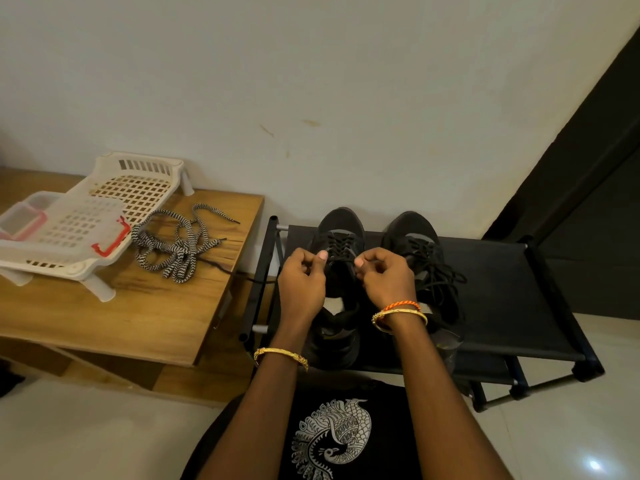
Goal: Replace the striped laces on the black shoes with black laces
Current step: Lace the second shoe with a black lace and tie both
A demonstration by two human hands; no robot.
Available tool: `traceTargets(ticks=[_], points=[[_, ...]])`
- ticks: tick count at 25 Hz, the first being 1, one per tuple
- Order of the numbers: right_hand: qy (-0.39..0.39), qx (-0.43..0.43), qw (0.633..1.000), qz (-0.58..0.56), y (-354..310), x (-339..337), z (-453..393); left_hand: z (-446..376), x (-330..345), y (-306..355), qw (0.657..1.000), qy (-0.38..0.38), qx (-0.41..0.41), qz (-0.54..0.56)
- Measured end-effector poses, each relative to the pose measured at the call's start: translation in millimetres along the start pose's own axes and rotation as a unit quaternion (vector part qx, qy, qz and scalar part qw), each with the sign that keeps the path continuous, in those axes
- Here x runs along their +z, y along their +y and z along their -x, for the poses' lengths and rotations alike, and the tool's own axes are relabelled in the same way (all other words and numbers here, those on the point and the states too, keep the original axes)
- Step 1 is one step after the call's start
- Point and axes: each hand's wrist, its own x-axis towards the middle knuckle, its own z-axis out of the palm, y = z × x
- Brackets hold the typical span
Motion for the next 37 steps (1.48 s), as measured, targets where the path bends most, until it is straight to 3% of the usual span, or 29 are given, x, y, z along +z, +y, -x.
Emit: traceTargets(ticks=[6,10,14,17,21,24,30,37], points=[[0.004,0.066,0.99,-0.128,6.4,-3.3,-6.4,-17.7,3.4,-13.4,0.987,0.07,-0.133,0.051],[0.013,0.073,0.99,-0.119,6.8,-3.6,-4.2,-21.2,3.1,-15.6,0.982,0.062,-0.169,0.062],[-0.038,0.024,0.998,-0.031,2.6,-8.1,-1.6,-24.3,-14.6,-11.7,0.989,-0.019,-0.135,0.061],[-0.077,0.0,0.982,-0.172,-7.0,-6.9,5.5,-22.7,-21.5,0.0,0.978,-0.063,-0.102,0.169],[-0.063,-0.043,0.952,-0.297,-19.5,5.0,6.7,-23.2,-14.5,13.8,0.952,-0.113,-0.034,0.283],[-0.068,-0.029,0.929,-0.363,-25.5,13.5,-6.0,-29.4,-7.9,16.3,0.959,-0.137,0.018,0.248],[-0.041,-0.032,0.952,-0.303,-16.3,24.6,-26.2,-37.7,-2.0,10.9,0.96,-0.202,0.091,0.172],[-0.07,-0.025,0.94,-0.334,-13.1,16.8,-26.4,-45.5,-16.2,5.4,0.951,-0.228,0.073,0.195]])
